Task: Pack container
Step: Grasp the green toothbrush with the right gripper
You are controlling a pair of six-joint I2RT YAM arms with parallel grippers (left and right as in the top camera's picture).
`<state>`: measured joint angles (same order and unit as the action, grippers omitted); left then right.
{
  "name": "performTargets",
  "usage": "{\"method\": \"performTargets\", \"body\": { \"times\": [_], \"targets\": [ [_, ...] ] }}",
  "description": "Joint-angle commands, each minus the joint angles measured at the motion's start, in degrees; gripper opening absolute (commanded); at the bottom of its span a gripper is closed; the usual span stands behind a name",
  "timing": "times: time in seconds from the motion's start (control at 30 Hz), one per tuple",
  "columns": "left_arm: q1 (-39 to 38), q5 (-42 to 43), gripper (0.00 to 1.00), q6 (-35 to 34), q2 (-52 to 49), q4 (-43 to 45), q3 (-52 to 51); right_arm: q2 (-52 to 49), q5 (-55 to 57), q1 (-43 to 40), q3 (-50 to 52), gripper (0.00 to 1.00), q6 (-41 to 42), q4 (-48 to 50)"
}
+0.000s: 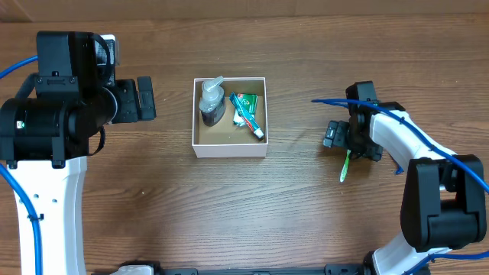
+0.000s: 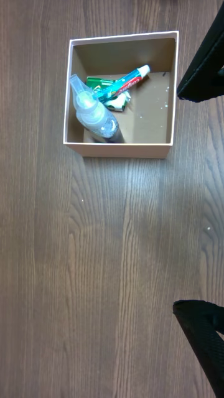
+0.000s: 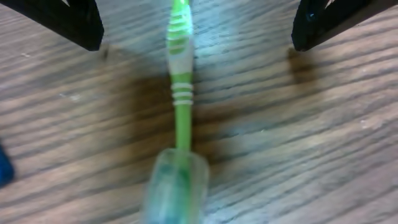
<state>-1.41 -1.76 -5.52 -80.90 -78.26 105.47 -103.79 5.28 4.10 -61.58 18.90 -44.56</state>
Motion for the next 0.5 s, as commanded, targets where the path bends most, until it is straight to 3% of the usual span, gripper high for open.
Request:
{"method": "performTargets", "body": {
  "times": [0.0,0.17,0.33,0.47],
  "targets": [
    [-0.13,0.31,1.00,1.22,-0.09,0.00,0.33,-0.07,-1.53,-0.39,1.99,0.99,-1.33,1.77],
    [-0.13,0.31,1.00,1.25,-0.09,-0.39,0.33,-0.07,-1.53,-0.39,2.08,0.99,-1.38,1.88],
    [-0.13,0.31,1.00,1.25,-0.09,-0.52,0.33,-0.07,-3.17,-0.39,2.08,0.91,-1.36,1.90],
    [-0.13,0.31,1.00,1.25,-0.09,-0.57,0.33,-0.07,-3.76,-0.39,2.08,0.74,-1.36,1.88]
  ]
}}
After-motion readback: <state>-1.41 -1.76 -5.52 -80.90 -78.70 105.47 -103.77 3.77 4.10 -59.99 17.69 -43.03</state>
